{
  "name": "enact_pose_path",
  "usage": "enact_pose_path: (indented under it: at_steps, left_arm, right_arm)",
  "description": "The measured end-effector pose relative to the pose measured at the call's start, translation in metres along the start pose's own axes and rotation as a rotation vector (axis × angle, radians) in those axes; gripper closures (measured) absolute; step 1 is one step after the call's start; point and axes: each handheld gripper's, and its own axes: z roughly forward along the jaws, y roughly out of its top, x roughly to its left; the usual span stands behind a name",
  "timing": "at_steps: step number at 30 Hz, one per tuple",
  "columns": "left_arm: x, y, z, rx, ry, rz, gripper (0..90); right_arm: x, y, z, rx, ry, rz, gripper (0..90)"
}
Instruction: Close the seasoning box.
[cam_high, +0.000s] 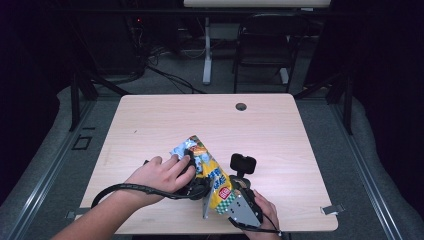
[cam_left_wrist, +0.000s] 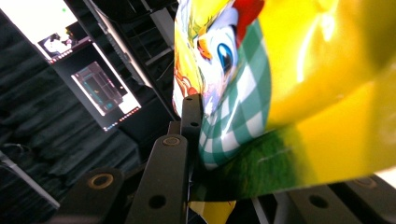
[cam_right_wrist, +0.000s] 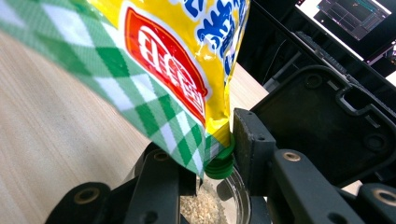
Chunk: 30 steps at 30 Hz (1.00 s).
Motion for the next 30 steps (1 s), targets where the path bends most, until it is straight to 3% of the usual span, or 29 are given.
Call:
enact_pose_path:
  at_steps: [13,30]
  left_arm:
    - [-0.011,-0.009,0.007,-0.031,-0.054,-0.075,80.3]
    - [-0.030,-0.014,0.019,-0.087,-0.108,-0.232,80.5]
  right_arm:
    - [0.003,0.002,0.000,0.006,0.001,-0.023,71.5]
    - [0.004,0.002,0.000,0.003,0.000,-0.039,71.5]
